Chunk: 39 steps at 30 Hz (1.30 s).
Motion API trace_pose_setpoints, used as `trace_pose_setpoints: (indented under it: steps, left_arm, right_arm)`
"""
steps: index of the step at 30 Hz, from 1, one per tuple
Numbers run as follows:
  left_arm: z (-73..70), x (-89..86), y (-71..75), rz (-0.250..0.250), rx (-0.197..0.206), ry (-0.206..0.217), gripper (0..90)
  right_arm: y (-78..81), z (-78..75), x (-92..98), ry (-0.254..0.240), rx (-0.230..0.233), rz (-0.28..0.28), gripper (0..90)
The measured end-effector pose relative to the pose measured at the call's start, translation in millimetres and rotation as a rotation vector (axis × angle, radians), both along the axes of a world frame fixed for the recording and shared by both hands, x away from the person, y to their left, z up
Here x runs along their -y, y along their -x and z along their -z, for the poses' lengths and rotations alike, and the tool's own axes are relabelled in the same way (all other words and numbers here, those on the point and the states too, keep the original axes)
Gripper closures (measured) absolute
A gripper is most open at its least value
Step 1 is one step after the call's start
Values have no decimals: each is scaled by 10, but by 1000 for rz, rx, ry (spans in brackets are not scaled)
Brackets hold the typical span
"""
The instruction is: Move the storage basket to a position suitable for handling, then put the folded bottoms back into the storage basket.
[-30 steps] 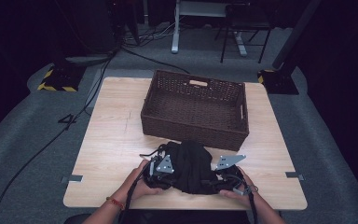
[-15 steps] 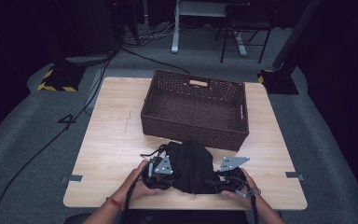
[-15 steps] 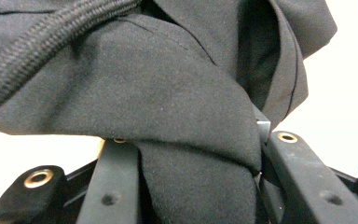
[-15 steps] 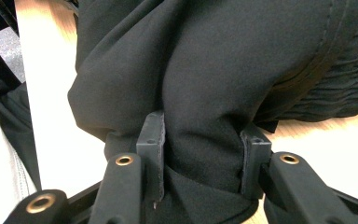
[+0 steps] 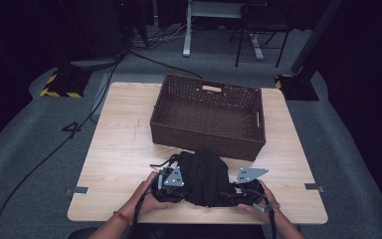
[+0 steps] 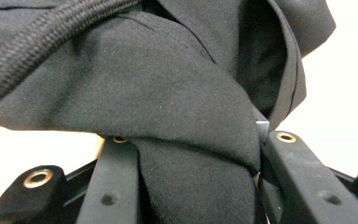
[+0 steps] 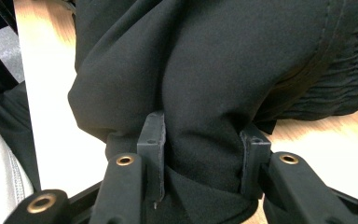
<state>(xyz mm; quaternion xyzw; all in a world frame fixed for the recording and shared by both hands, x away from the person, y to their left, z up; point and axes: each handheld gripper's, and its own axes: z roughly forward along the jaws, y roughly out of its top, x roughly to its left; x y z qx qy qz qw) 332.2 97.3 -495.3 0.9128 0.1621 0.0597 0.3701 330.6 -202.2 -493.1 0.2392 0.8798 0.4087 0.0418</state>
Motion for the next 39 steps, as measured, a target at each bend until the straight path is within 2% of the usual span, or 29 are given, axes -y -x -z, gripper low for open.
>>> trace_pose_setpoints:
  steps: [6,14,19,22,29,33,34,39]
  left_arm:
    - [4,-4,3,5,4,20,647]
    - [-38,26,77,7,48,17,674]
    - [-83,56,118,14,61,31,679]
    - [-141,57,128,32,80,37,680]
    - [-235,32,139,22,104,64,681]
    - [-340,9,156,18,128,77,681]
    - [-378,3,167,10,135,95,681]
    - [-455,29,194,13,161,87,681]
  right_arm:
    - [0,-1,16,-5,3,-3,622]
    - [59,-30,67,-5,28,-1,626]
    - [104,-60,112,-6,42,1,628]
    - [144,-107,147,-13,57,8,628]
    - [147,-214,155,-27,85,14,628]
    - [150,-271,156,-40,95,13,628]
    - [158,-310,160,-49,98,17,628]
    - [191,-386,166,-48,113,26,628]
